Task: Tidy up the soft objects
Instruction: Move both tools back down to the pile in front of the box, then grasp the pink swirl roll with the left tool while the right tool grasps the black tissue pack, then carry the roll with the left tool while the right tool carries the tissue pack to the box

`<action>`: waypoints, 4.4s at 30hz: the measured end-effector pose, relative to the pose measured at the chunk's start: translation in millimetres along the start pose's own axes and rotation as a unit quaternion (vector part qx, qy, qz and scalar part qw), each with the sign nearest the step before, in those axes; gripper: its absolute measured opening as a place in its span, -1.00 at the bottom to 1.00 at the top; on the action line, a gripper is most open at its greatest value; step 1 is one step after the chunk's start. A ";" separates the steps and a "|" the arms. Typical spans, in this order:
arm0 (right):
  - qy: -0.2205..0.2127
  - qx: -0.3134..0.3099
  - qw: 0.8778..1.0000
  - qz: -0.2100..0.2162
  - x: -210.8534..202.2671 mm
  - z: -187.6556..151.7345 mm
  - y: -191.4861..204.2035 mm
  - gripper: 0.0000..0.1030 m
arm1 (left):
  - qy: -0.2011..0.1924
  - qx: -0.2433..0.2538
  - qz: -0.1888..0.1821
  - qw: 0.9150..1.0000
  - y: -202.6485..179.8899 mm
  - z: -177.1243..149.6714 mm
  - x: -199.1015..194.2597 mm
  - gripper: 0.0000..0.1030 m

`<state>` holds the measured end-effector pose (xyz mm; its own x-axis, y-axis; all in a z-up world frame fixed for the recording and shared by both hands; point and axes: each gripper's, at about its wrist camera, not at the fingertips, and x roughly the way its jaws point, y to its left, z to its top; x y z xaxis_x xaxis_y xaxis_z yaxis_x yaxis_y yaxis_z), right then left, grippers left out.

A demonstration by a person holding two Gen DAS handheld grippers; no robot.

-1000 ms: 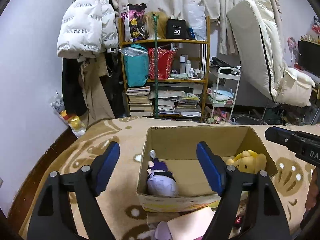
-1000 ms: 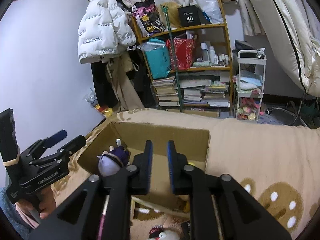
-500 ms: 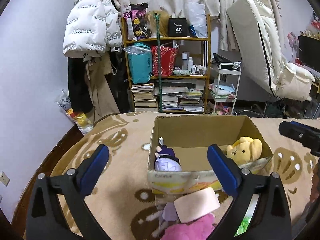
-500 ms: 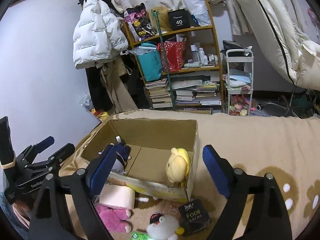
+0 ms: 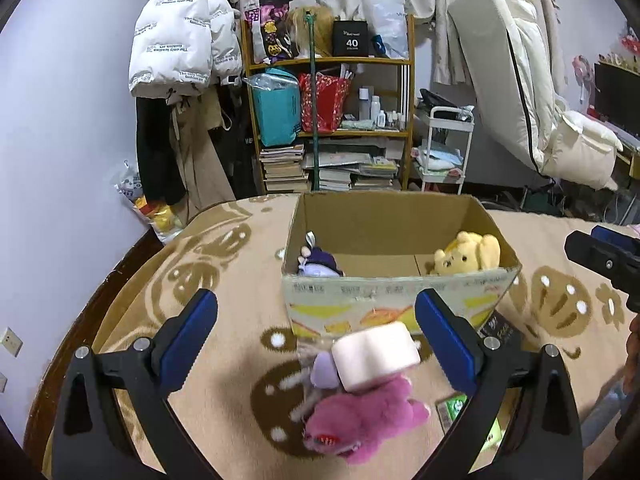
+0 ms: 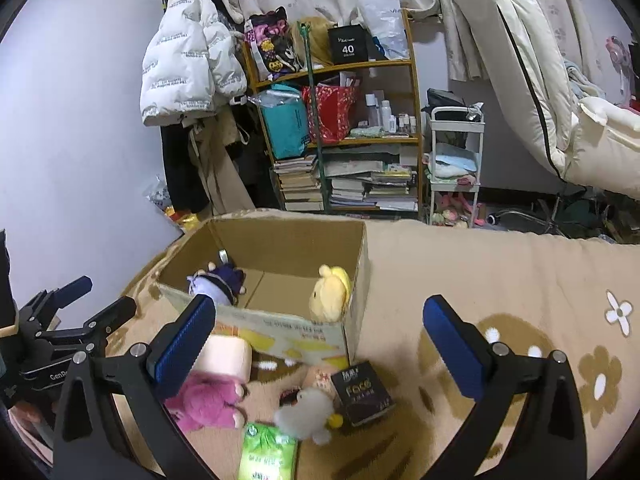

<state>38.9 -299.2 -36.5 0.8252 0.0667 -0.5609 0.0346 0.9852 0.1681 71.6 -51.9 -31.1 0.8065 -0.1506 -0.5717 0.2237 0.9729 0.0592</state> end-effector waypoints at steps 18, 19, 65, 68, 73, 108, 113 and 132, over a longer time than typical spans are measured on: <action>0.049 0.002 0.998 -0.048 17.9 -17.1 -3.3 1.00 | 0.044 0.033 -0.009 0.998 -26.0 -19.6 27.8 0.91; 0.055 0.005 0.997 -0.051 21.2 -17.3 -4.4 1.00 | 0.050 0.032 -0.010 0.998 -26.6 -20.6 31.8 0.91; 0.291 0.046 0.952 -0.080 134.9 -59.4 -36.3 0.43 | 0.144 0.063 -0.006 0.988 -58.0 -42.7 119.4 0.89; 0.300 0.075 0.949 -0.067 140.2 -58.4 -50.3 0.43 | 0.150 0.061 -0.016 0.987 -57.6 -42.6 120.5 0.75; 0.310 0.134 0.940 -0.049 143.8 -61.1 -71.2 0.43 | 0.161 0.051 -0.036 0.985 -58.4 -43.5 122.8 0.46; 0.246 0.066 0.967 -0.025 102.4 -52.3 -22.5 0.07 | 0.126 0.004 -0.045 0.991 -31.8 -35.2 72.5 -0.24; 0.198 0.065 0.978 -0.015 79.4 -41.0 -23.4 0.07 | 0.095 0.002 -0.023 0.995 -24.0 -28.6 50.9 -0.24; 0.001 0.038 0.999 -0.002 18.9 -1.0 -3.0 0.06 | -0.077 -0.009 0.016 0.997 0.8 22.6 -9.3 -0.22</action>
<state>53.8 -300.7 -48.5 0.8244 0.0633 -0.5625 0.0803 0.9706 0.2269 76.7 -53.7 -7.3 0.8881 -0.1426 -0.4369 0.1873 0.9804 0.0607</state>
